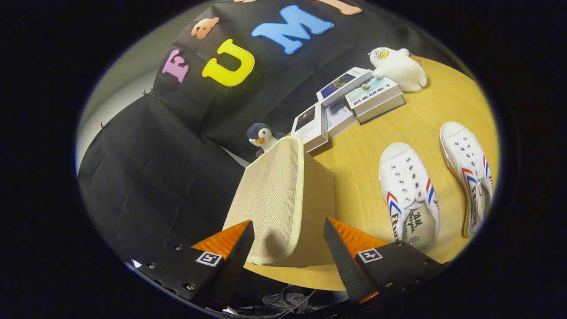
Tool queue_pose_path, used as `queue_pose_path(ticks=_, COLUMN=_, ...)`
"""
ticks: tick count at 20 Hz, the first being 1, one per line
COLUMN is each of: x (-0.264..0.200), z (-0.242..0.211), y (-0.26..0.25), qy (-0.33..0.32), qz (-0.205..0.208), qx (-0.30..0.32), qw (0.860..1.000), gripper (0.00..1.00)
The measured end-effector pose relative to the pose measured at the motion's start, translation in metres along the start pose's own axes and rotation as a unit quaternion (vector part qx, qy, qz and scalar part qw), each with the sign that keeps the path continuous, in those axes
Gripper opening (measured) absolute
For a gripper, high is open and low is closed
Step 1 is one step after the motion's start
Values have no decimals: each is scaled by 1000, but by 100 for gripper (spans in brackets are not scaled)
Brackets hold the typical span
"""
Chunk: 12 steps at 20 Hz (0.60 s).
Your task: Open the storage box then place both shoes into the box .Put the left shoe in first, then the right shoe, with the right side of both shoes facing outward in a uniform manner.
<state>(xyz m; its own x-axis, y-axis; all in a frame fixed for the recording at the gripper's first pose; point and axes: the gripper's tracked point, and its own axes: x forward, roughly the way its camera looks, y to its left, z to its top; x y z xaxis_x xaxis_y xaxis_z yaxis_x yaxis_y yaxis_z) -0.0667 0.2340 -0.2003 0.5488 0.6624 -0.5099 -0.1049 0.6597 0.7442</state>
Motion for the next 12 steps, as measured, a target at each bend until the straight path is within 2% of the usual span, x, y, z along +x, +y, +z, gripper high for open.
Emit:
queue_pose_path(ticks=4, x=10, z=-10, y=6, qy=30, qz=24, qx=57, qw=998, gripper=91)
queue_pose_path(ticks=5, x=11, z=-12, y=5, qy=35, qz=27, qx=68, qw=997, gripper=84)
queue_pose_path(ticks=6, x=12, z=-13, y=7, qy=42, qz=30, qx=81, qw=995, gripper=71)
queue_pose_path(ticks=7, x=14, z=-15, y=8, qy=45, qz=31, qx=90, qw=994, gripper=63)
queue_pose_path(ticks=8, x=14, z=-14, y=8, qy=49, qz=35, qx=99, qw=993, gripper=49)
queue_pose_path(ticks=11, x=20, z=-17, y=12, qy=53, qz=49, qx=105, qw=992, gripper=47)
queue_pose_path(ticks=12, x=6, z=-6, y=14, qy=45, qz=52, qx=118, qw=991, gripper=18)
